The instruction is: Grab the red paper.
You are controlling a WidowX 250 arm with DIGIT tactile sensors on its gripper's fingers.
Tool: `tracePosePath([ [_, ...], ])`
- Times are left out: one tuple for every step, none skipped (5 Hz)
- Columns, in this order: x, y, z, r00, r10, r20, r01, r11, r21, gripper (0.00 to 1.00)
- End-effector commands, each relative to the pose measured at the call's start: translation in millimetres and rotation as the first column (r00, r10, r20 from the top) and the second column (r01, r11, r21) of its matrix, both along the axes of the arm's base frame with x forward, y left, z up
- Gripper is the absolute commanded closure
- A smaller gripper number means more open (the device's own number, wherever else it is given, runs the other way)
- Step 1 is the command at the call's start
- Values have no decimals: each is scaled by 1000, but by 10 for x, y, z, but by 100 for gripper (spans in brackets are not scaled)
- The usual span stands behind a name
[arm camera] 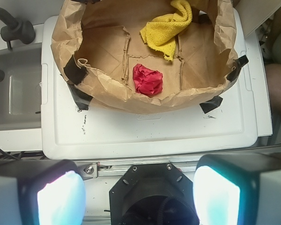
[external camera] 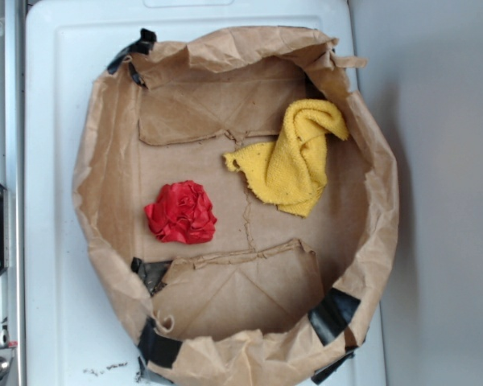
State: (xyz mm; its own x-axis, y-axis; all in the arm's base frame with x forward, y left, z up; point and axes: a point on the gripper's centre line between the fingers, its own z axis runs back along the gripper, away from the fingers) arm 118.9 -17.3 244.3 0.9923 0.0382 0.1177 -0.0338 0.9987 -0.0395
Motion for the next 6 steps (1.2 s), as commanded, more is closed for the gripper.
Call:
tracePosePath([
  [0,0,0,1000,0,0,0,1000,0,0],
  [255,59,-16,998,-55,9,55,998,-20,0],
  [549,152,-46,997,-73,14,74,997,-29,0],
  [828,245,-133,993,-110,39,111,994,-23,0],
  [1047,195,-402,992,-122,27,121,992,40,0],
  [1240,190,-788,980,-194,-35,196,978,65,0],
])
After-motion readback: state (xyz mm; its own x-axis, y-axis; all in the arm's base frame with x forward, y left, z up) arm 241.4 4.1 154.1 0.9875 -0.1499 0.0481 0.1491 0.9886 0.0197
